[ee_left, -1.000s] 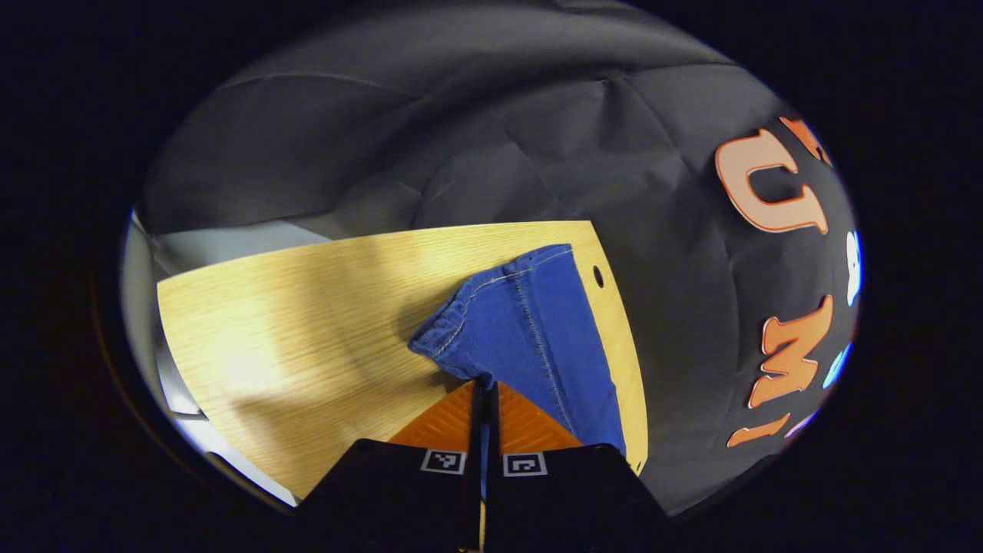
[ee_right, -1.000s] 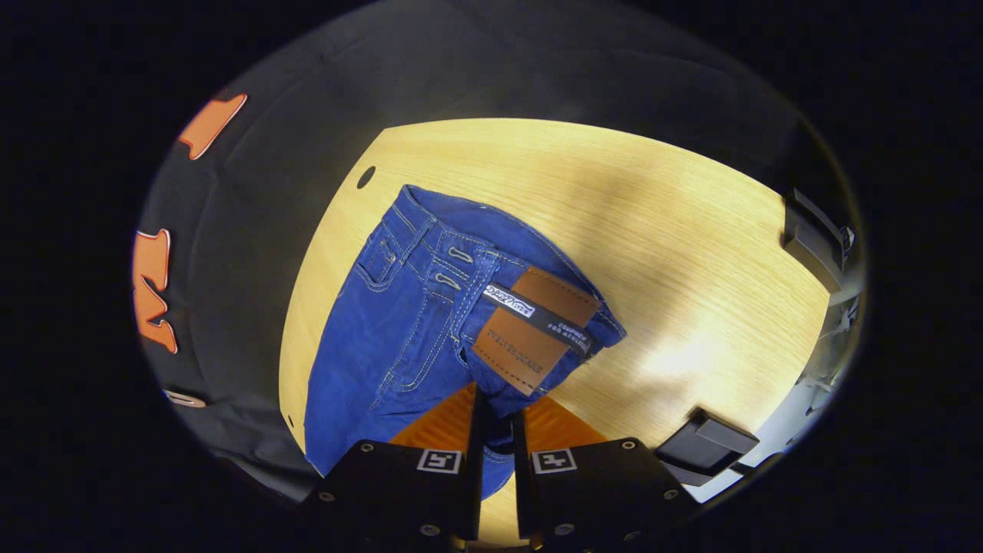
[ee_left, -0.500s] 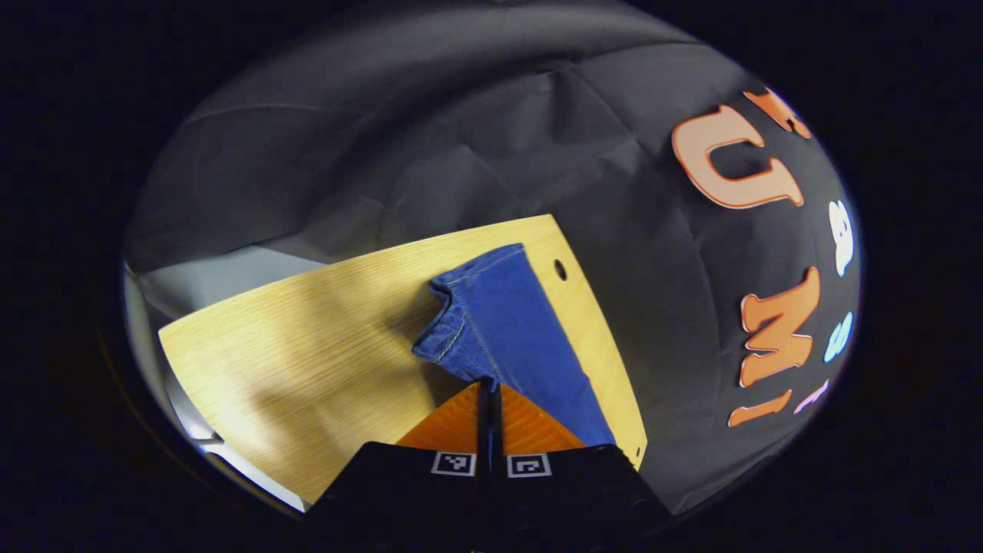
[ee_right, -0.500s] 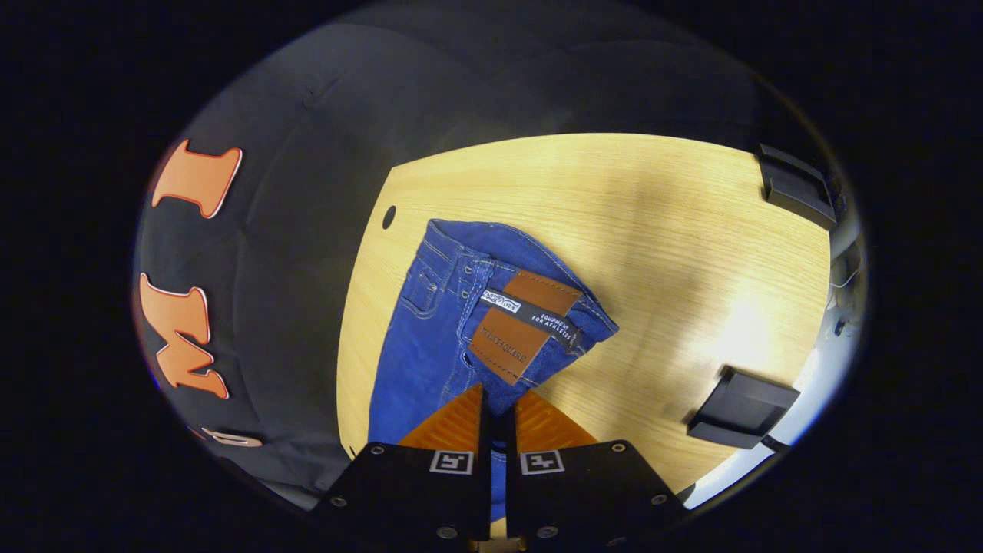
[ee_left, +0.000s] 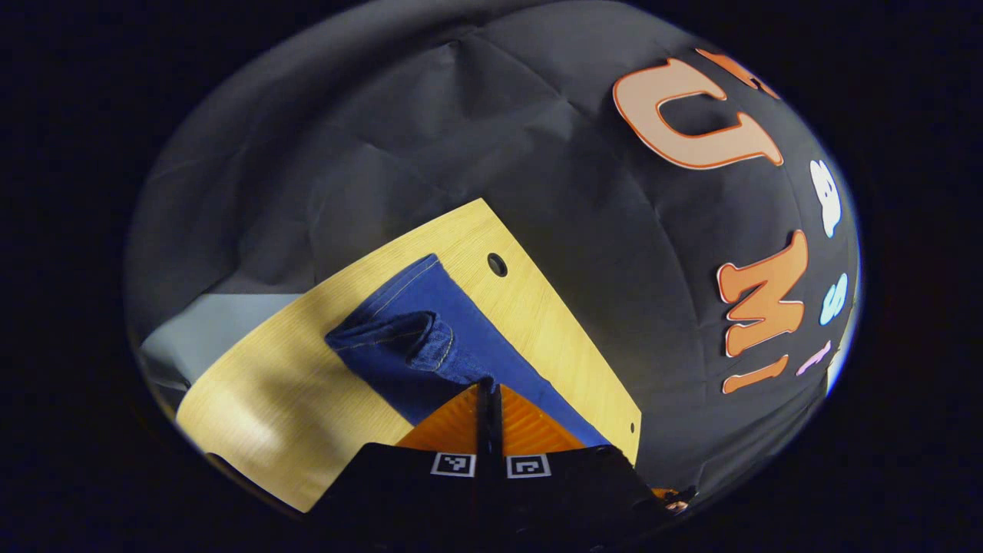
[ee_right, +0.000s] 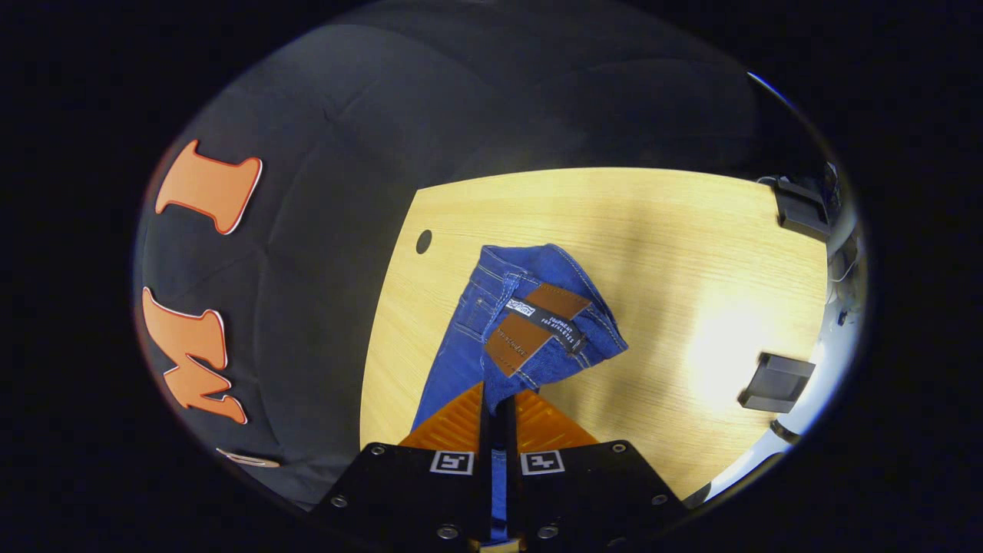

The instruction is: Grasp the waist and the cuffs of the jeans and fold them to make the two legs overlap; first hold the waist and fold one-third of the jeans toward the cuffs, then hold the cuffs and fold the remaining one-third in the same direction to finish folding.

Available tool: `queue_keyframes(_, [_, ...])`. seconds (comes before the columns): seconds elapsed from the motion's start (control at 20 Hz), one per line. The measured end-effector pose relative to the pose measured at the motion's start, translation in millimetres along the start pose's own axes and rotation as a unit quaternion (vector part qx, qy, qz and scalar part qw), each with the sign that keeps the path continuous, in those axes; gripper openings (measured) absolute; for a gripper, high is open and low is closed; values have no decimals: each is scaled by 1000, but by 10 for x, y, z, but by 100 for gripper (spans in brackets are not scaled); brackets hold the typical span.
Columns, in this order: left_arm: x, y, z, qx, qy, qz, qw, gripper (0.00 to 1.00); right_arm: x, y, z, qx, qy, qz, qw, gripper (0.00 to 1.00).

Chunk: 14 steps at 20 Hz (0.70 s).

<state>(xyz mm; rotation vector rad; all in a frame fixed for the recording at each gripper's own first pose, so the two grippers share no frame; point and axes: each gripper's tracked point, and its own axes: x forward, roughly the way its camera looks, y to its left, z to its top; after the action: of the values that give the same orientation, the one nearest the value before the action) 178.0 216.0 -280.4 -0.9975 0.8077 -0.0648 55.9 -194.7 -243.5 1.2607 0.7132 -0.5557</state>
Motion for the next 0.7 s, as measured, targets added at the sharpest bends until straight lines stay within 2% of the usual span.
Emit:
queue_keyframes(0.15, [231,-25,315,-14,-6,11,1000,0,158,153,113,-17,24,-26,999,8])
queue_keyframes(0.45, [806,293,437,17,1,114,993,0,914,429,231,-3,90,-56,994,8])
queue_keyframes(0.6, [1040,314,411,32,14,148,988,1,1275,535,217,-3,123,-80,989,8])
queue_keyframes(0.7, [1130,237,419,50,21,157,986,2,1401,631,211,-7,146,-89,985,8])
